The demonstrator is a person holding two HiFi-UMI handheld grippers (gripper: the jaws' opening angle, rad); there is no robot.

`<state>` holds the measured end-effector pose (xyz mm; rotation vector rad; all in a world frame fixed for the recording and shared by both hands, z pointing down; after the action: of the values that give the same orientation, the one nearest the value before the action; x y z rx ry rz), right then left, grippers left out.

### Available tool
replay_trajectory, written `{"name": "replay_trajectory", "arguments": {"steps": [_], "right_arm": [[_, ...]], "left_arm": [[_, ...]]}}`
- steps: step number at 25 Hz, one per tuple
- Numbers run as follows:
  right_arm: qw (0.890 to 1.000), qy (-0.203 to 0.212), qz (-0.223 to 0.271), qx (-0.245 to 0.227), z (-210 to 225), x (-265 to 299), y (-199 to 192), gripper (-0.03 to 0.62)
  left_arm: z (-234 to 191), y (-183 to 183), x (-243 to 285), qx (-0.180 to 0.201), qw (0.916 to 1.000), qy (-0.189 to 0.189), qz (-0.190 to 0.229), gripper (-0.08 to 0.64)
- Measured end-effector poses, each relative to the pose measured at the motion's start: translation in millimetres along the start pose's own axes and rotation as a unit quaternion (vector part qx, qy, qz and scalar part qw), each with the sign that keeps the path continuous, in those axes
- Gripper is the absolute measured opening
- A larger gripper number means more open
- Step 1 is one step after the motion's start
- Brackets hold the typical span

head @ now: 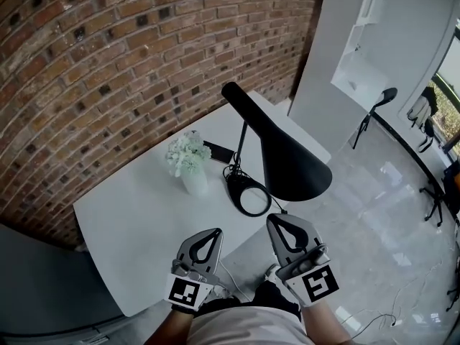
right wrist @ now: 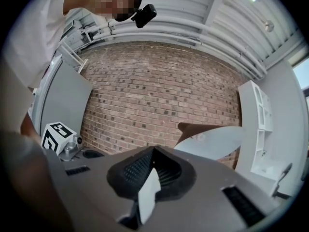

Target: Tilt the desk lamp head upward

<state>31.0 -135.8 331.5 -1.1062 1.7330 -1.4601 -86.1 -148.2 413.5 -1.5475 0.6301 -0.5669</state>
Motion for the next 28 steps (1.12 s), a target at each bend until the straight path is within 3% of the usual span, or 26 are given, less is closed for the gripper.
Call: {"name": "replay_trajectory", "arguments": {"steps": [8,28], "right_arm": [[0.999,0.032,0.012,-0.003,9,-6,2,0.015],[0.993,0.114,0.028,-0.013,24,1,4,0.015]], "left_arm": [[18,10,20,0.009,0.9999,0.007,0.007,0.006],[30,19,39,0.013,0.9972,0.072,0.014,0.006]]}}
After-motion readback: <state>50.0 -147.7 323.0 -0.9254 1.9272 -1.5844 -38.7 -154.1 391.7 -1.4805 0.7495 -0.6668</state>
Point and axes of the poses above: the fingertips, and each gripper's own axes: x forward along the fingers, z to its right, y out of its top, the point moved 2 cm from there along -x, backward along the fingers, and after that the axes turned 3 degrees about -x, right-handed, at the moved point
